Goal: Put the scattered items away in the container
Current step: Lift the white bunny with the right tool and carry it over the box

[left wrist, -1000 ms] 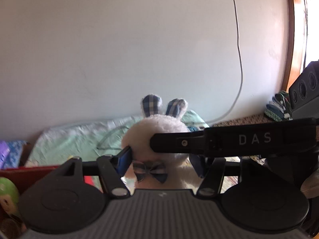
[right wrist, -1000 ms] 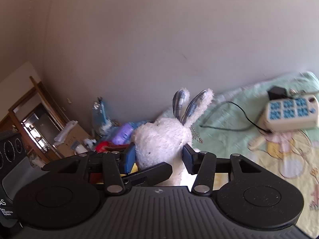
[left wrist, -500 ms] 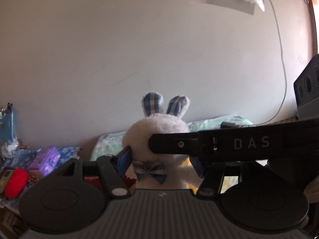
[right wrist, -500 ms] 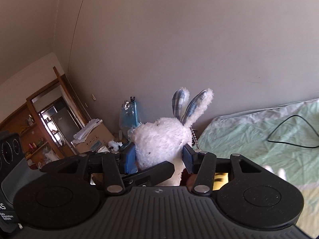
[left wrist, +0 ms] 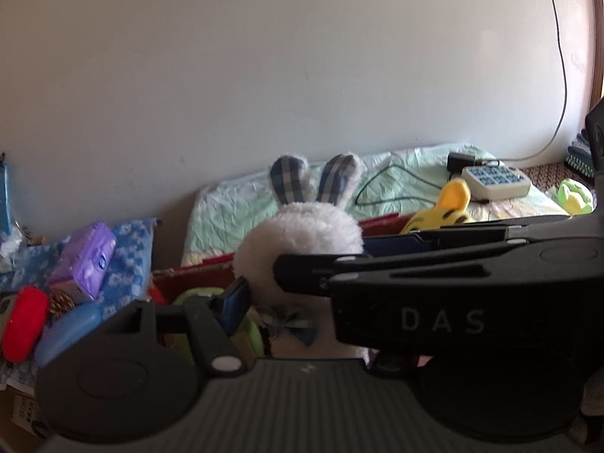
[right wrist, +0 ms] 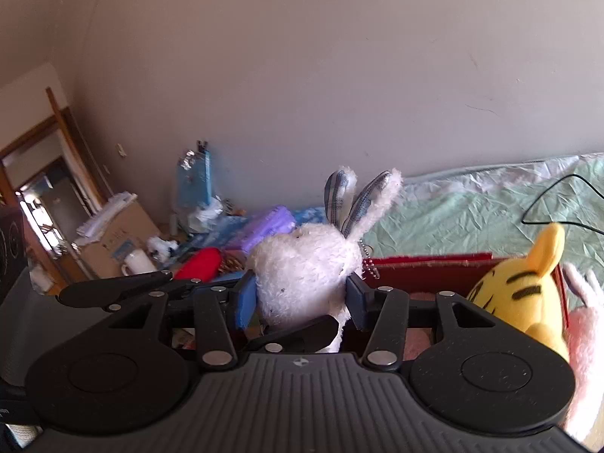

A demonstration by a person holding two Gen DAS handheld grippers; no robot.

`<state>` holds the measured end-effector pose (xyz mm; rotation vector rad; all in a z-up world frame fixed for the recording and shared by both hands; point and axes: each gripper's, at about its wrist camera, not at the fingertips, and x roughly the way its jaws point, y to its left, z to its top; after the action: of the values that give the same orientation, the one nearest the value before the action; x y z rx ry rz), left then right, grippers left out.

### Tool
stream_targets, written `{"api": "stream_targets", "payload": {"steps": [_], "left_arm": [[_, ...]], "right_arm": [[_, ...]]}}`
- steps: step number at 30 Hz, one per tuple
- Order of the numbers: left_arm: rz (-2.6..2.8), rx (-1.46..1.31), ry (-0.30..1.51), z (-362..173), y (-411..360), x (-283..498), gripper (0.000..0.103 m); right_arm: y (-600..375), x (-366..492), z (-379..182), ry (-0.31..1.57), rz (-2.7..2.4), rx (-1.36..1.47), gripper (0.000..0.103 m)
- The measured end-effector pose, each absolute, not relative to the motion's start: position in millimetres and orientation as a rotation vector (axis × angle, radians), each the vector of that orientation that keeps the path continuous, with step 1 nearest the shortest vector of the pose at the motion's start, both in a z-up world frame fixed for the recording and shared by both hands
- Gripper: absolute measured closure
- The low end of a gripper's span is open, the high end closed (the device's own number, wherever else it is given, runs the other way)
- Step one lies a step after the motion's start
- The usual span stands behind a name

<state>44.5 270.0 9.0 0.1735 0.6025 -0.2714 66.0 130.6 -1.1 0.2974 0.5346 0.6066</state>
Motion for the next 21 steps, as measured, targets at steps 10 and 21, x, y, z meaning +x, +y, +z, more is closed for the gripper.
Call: {"api": "stream_targets", "payload": {"steps": [10,21], "left_arm": [[-0.312,0.233,0.679,-17.7,276.7,59.0,0.04],[-0.352,0.236,0.737,-25.1,281.6,64.5,0.04]], "right_arm": [[153.8,72.7,-16.6,0.607,0.504,0.245,0.051],[178.9,96.9,-10.8,0.787,0.509,0.046,0.051]]}}
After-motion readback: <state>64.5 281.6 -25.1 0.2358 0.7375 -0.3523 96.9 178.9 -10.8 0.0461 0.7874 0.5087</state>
